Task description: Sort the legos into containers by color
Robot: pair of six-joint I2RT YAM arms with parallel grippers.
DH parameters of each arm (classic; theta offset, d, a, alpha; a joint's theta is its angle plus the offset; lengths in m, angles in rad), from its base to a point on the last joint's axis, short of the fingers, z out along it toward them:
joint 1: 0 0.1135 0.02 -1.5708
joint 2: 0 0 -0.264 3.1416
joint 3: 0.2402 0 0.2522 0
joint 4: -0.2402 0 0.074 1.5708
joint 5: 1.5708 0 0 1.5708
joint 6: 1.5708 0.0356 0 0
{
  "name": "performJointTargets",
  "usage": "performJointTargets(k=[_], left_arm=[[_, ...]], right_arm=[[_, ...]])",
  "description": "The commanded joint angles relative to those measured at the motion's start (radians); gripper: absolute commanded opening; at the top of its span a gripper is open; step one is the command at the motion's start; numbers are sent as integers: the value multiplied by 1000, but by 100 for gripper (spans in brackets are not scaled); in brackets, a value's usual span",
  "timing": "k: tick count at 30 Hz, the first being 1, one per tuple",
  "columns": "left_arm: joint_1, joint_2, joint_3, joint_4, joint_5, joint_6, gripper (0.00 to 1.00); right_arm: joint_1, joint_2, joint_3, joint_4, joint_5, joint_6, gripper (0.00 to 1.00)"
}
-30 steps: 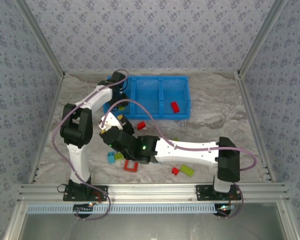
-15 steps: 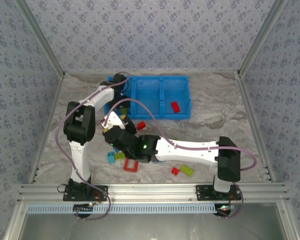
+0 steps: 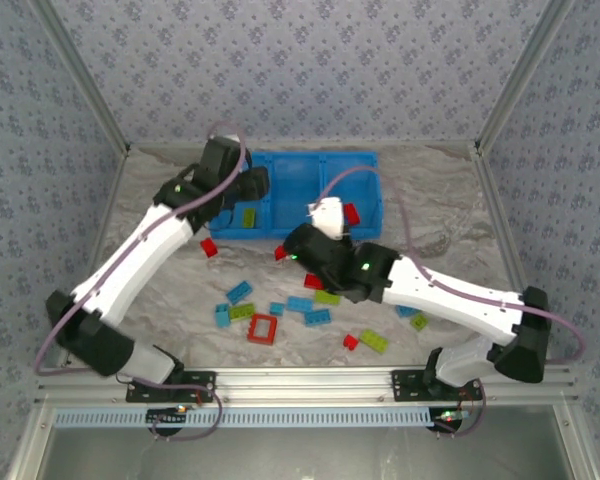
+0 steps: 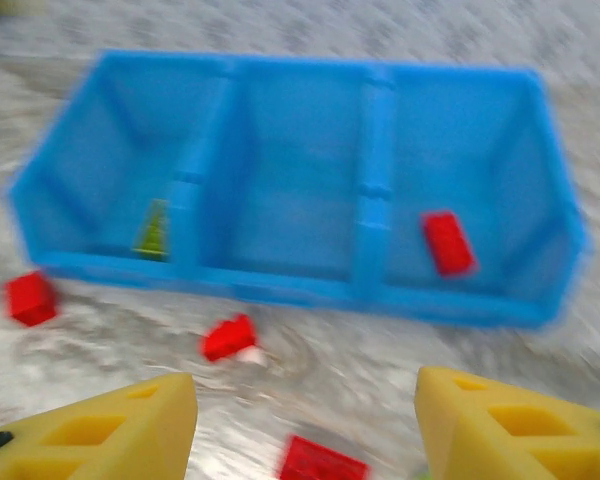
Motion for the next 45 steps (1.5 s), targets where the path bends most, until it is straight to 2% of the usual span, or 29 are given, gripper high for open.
performJointTargets(k=[1,5,7,9,13,15,18,22,30,39,45], left_arm=[[-172,-124,-109,28,-52,24,71],[-430,-238,-237,87,-88,39,72],[-580,-244,-276,106,-169,61,73],[-689,-213,-299,129,-246,57,73],[-843,-83,-268,183,-349,25,72],[-886,-19,-232,192,-378,10,72],[-908,33,-216,226,-363,-11,72],[-910,38,-223,251,-341,-27,72],[-909,13,-244,226,-357,-39,72],[-910,7,-244,235,-351,-39,73],[-910,12,-241,248,-335,-39,73]], right_arm=[[-86,-92,-121,-226,-98,280,59],[-229,-195,-276,-264,-220,418,58],[-312,-240,-353,-256,-284,457,59],[-378,-266,-409,-237,-338,468,59],[-524,-277,-527,-180,-493,507,59],[-587,-272,-583,-140,-575,545,60],[-640,-265,-634,-84,-661,595,64],[-646,-278,-666,-74,-713,704,71],[-661,-331,-777,-47,-749,799,73],[-737,-244,-749,15,-728,691,71],[-784,-224,-747,30,-710,633,57]])
